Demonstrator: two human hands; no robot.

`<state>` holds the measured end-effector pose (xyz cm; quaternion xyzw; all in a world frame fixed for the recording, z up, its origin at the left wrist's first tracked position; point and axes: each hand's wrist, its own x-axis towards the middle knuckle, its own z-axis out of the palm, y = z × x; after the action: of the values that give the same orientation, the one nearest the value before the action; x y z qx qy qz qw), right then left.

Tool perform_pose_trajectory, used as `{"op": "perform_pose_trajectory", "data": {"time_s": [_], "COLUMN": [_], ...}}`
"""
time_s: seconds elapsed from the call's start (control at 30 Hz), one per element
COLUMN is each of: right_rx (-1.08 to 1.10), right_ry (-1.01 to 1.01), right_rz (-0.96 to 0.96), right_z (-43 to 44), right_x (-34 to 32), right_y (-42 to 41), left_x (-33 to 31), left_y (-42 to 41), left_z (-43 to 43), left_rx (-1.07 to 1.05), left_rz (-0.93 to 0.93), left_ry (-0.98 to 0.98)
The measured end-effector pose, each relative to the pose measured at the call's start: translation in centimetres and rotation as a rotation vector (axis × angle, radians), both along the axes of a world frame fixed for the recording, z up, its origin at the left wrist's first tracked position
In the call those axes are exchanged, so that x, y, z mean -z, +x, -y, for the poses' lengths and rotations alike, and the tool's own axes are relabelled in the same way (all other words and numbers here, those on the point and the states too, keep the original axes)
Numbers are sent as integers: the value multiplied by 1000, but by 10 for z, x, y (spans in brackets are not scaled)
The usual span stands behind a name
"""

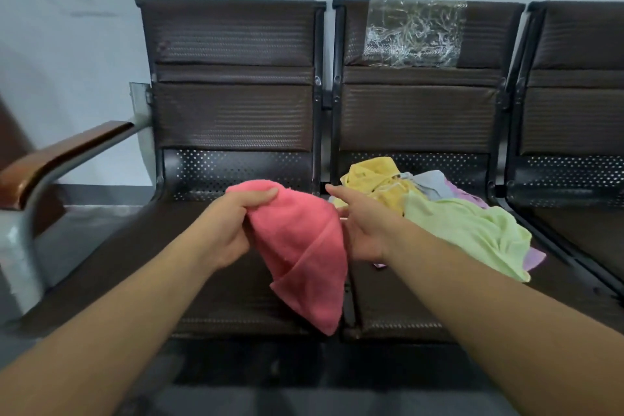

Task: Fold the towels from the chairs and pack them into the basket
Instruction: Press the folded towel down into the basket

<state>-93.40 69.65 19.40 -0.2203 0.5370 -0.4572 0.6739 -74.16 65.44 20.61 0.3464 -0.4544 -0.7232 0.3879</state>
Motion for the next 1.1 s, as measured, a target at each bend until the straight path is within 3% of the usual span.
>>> {"op": "perform_pose_trajectory", "data": {"time_s": [0.1,0.2,0.33,0.47,0.6,0.77,0.93,1.03,1.1], "right_rx": [-127,-176,65,122,104,13,-130,-263,-198], "right_ry": [75,-9,-162,-327,-359,-346,-426,-406,-389], "right_rz": [86,18,-14,7,25,102,23,53,111], "right_z": [4,5,15,20,18,18,17,15,15], "right_x": [8,9,13,12,7,3,4,4,1], "right_y": [12,23,34,38,44,52,62,68,70], "left_x": [4,6,14,13,11,9,16,27,27], "left_y": [12,18,30,49,61,61,54,49,46], "left_z": [-1,0,9,17,23,14,5,7,10], "left_rx": [165,185,23,-46,-167,103,211,8,-163], "left_rz": [8,84,259,-12,-180,135,12,240,270], "left_ry": [20,42,191,324,359,284,230,46,-61]}}
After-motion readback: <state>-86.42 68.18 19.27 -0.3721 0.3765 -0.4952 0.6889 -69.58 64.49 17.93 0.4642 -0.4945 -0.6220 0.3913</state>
